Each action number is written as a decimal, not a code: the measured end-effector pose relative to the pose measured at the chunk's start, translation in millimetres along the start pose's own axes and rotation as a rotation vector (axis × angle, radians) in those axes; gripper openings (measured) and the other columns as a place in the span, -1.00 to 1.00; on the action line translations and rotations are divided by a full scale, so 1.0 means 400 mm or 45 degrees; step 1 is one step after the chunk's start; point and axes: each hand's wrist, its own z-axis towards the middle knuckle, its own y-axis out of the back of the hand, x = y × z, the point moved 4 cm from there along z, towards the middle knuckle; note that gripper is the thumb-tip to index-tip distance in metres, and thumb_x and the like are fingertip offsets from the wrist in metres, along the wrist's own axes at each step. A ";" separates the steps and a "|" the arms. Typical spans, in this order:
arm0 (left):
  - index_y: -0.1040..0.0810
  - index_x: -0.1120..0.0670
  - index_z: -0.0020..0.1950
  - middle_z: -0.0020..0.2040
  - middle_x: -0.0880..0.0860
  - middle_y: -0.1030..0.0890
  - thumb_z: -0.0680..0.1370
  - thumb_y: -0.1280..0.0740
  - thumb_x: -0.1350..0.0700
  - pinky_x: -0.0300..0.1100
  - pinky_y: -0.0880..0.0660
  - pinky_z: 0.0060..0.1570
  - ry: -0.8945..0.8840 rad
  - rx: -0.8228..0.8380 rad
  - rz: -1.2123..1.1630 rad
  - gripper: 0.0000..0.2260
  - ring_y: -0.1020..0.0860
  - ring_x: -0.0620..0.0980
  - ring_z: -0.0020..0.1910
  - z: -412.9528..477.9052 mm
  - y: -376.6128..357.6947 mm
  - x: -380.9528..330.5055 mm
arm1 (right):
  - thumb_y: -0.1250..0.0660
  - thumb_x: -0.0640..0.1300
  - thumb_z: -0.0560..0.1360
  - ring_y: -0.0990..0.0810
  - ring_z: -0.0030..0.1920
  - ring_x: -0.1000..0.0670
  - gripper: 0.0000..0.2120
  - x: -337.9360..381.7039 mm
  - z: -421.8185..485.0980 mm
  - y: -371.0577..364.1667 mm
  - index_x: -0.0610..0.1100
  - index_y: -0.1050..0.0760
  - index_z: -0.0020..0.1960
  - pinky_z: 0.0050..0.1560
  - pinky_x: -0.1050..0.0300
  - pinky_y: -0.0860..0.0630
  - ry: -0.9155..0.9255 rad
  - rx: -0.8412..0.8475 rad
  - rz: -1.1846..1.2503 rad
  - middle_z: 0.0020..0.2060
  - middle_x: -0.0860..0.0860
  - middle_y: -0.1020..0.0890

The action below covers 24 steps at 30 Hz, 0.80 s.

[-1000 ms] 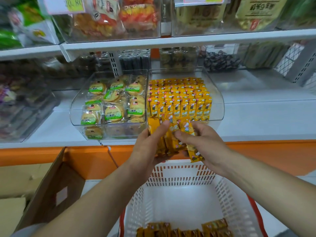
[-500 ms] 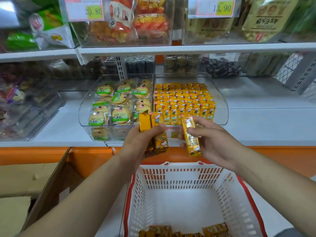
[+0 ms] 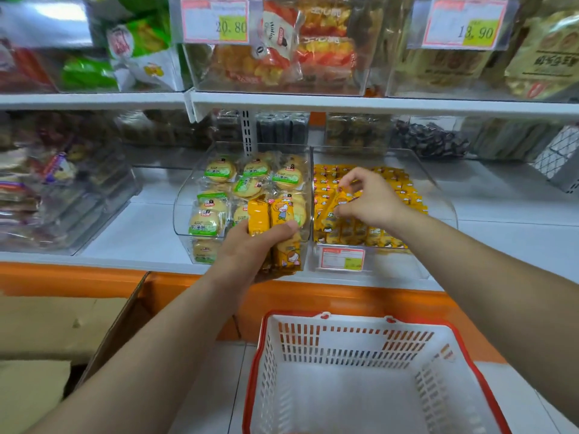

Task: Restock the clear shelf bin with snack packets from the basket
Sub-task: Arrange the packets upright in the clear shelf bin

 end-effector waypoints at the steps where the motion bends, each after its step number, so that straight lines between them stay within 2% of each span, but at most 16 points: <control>1: -0.62 0.08 0.13 -0.08 0.10 -0.76 0.45 -0.56 -0.03 -0.08 -0.66 -0.24 0.001 -0.005 0.002 -0.66 -0.75 0.03 -0.18 0.003 0.003 0.001 | -0.64 -0.22 0.25 -0.56 -0.09 0.00 -0.57 0.001 0.019 -0.019 -0.01 -0.52 0.00 -0.14 0.08 -0.54 0.039 0.053 -0.050 -0.05 0.02 -0.56; 3: -0.62 0.08 0.15 -0.10 0.08 -0.76 0.44 -0.56 -0.03 -0.09 -0.65 -0.25 0.005 -0.013 0.003 -0.63 -0.75 0.03 -0.18 0.009 0.008 0.002 | -0.66 -0.19 0.25 -0.56 -0.05 -0.02 -0.58 -0.001 0.046 -0.053 -0.01 -0.54 0.01 -0.03 0.05 -0.54 0.103 0.132 -0.171 -0.08 0.05 -0.55; 6: -0.62 0.06 0.14 -0.15 0.03 -0.76 0.44 -0.57 -0.04 -0.10 -0.65 -0.26 0.003 -0.015 -0.005 -0.65 -0.75 0.02 -0.19 0.016 0.012 0.004 | -0.65 -0.03 0.28 -0.52 0.02 -0.02 -0.58 -0.017 0.071 -0.091 0.06 -0.54 0.04 0.03 0.03 -0.53 0.155 0.179 -0.477 0.02 0.03 -0.52; 11: -0.62 0.03 0.08 -0.18 0.02 -0.75 0.44 -0.57 -0.03 -0.10 -0.66 -0.26 0.002 -0.018 -0.020 -0.71 -0.75 0.02 -0.22 0.024 0.010 0.010 | -0.63 0.10 0.25 -0.49 -0.14 0.03 -0.60 -0.039 0.072 -0.122 0.07 -0.43 -0.15 -0.30 0.12 -0.35 0.177 0.157 -0.734 -0.08 0.08 -0.54; 14: -0.62 0.04 0.10 -0.17 0.03 -0.76 0.44 -0.57 -0.03 -0.09 -0.65 -0.26 0.017 -0.008 -0.027 -0.69 -0.75 0.02 -0.21 0.026 -0.002 0.008 | -0.63 0.16 0.24 -0.51 -0.12 0.02 -0.57 -0.030 0.059 -0.100 0.08 -0.44 -0.10 -0.26 0.10 -0.42 0.150 0.139 -0.744 -0.09 0.10 -0.54; 17: -0.61 0.04 0.09 -0.18 0.02 -0.76 0.45 -0.56 -0.01 -0.08 -0.66 -0.25 0.033 0.010 -0.054 -0.71 -0.75 0.02 -0.22 0.025 -0.019 0.008 | -0.60 0.20 0.28 -0.51 -0.11 0.05 -0.55 -0.005 0.019 -0.030 0.08 -0.48 0.01 -0.24 0.12 -0.39 0.142 0.039 -0.597 -0.14 0.12 -0.50; 20: -0.61 0.05 0.09 -0.15 0.06 -0.76 0.46 -0.55 -0.01 -0.08 -0.66 -0.25 0.052 0.053 -0.063 -0.72 -0.75 0.04 -0.18 0.016 -0.050 0.008 | -0.54 0.04 0.40 -0.50 -0.34 0.20 -0.76 0.017 -0.070 0.038 0.02 -0.55 -0.03 -0.36 0.29 -0.37 0.189 -0.019 -0.146 -0.30 0.11 -0.55; 22: -0.62 0.07 0.13 -0.06 0.12 -0.76 0.46 -0.55 -0.01 -0.07 -0.65 -0.24 0.076 0.092 -0.067 -0.69 -0.75 0.09 -0.12 0.009 -0.078 0.012 | -0.51 -0.06 0.46 -0.54 -0.34 0.16 -0.82 0.020 -0.149 0.052 0.04 -0.58 0.02 -0.31 0.31 -0.42 0.151 0.124 0.209 -0.32 0.10 -0.58; 24: -0.63 0.08 0.17 0.02 0.16 -0.74 0.45 -0.55 -0.05 -0.06 -0.65 -0.20 0.096 0.157 -0.054 -0.63 -0.74 0.13 -0.05 0.000 -0.111 0.019 | -0.50 -0.09 0.47 -0.66 -0.21 0.00 -0.64 0.025 -0.228 0.040 0.10 -0.52 0.22 -0.26 0.21 -0.52 0.126 0.323 0.452 -0.18 0.07 -0.66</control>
